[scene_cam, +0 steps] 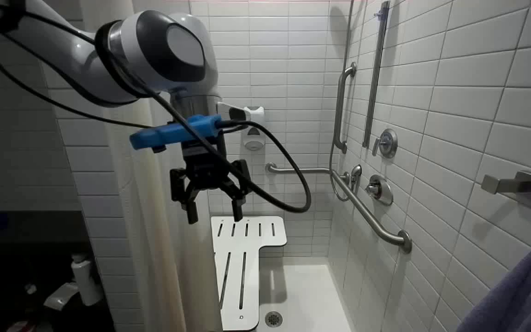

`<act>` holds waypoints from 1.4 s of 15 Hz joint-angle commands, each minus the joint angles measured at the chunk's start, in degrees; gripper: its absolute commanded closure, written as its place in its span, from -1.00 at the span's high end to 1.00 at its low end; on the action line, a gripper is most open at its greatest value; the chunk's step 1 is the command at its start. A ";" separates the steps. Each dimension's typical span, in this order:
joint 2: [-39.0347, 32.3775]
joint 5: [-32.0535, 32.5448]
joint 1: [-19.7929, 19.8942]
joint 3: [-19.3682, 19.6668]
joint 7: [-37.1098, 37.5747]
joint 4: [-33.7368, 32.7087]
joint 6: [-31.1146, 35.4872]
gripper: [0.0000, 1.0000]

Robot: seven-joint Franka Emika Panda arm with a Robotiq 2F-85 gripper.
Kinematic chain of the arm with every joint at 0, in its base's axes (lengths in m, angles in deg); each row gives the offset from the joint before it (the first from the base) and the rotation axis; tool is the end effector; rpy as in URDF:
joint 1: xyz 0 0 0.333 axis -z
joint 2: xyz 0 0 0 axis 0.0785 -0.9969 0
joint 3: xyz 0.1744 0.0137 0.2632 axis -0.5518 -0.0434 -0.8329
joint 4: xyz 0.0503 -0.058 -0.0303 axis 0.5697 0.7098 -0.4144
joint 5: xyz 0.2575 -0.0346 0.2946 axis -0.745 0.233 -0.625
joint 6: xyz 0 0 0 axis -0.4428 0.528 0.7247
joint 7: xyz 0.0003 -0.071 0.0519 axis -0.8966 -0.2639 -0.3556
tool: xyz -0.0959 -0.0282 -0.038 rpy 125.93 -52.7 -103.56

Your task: Pull the shower curtain closed

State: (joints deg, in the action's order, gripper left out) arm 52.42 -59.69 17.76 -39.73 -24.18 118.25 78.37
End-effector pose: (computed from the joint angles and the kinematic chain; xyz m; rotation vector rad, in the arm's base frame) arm 0.3771 -0.1767 0.4036 2.9020 -0.1765 -0.3305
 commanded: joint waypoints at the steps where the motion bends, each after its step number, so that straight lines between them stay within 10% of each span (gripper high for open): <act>1: 0.04 0.14 -0.63 0.55 0.14 -0.11 -0.23 1.00; 21: 0.03 0.14 -0.63 0.55 0.14 -0.11 -0.23 1.00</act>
State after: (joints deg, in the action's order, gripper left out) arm 52.42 -59.69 17.76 -39.73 -24.18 118.25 78.37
